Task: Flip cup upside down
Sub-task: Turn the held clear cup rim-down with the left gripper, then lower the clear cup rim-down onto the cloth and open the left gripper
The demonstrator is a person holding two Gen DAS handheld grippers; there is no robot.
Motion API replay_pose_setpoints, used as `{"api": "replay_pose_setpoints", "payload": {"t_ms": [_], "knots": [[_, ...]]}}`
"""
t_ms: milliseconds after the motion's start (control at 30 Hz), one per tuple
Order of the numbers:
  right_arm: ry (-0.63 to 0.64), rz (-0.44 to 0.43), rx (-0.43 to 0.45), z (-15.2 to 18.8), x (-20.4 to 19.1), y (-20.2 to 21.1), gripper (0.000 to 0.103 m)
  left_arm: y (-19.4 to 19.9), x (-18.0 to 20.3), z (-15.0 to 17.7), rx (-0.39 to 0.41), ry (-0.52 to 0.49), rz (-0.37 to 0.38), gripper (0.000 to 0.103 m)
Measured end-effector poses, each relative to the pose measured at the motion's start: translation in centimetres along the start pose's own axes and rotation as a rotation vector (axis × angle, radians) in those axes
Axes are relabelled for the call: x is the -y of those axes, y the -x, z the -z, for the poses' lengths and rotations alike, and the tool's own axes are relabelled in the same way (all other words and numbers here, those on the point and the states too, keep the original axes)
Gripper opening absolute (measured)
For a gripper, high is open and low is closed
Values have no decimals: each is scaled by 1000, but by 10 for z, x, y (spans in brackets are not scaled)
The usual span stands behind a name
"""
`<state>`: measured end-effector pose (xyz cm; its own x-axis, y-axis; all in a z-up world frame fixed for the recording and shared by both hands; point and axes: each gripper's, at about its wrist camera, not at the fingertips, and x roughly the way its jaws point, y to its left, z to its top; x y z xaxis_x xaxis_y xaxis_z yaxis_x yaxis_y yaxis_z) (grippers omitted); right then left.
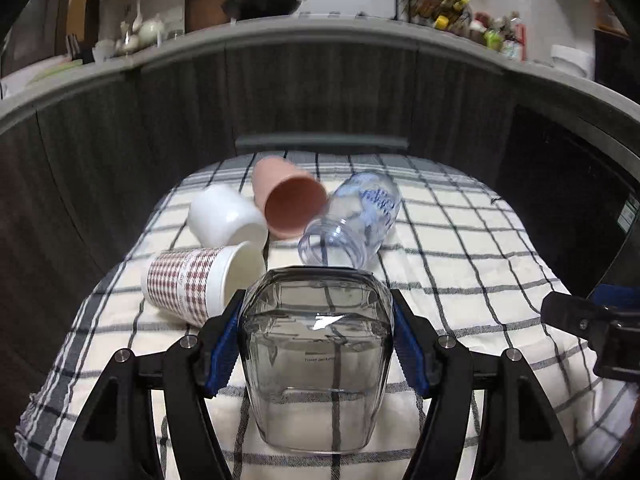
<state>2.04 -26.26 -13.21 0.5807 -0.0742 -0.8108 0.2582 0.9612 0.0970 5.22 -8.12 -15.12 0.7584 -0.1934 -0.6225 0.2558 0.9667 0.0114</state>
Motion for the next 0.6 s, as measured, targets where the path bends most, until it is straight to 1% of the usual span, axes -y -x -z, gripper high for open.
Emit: {"api": "replay_pose_setpoints", "payload": {"t_ms": [67,233,300,467,500,533,567,600], "knots": [[8,5,-3,3,-3,-1,93,2,3,3,7,-17,4,66],[28,19,-1,6,-8,0,93,10,1,10,-5,3,26,66],[29,23,3,7,-8,0,93,15,2,14,1,-2,16,66],[32,28,-1,9,-8,-1,92,18,4,16,-3,5,22,67],[33,29,0,9,-9,-1,92,18,3,16,-3,6,22,68],[34,29,0,9,-9,-1,92,20,4,16,0,5,19,73],[35,30,0,10,-10,0,92,22,4,16,6,4,11,80],[34,30,2,10,-10,1,92,24,3,15,13,6,5,84]]}}
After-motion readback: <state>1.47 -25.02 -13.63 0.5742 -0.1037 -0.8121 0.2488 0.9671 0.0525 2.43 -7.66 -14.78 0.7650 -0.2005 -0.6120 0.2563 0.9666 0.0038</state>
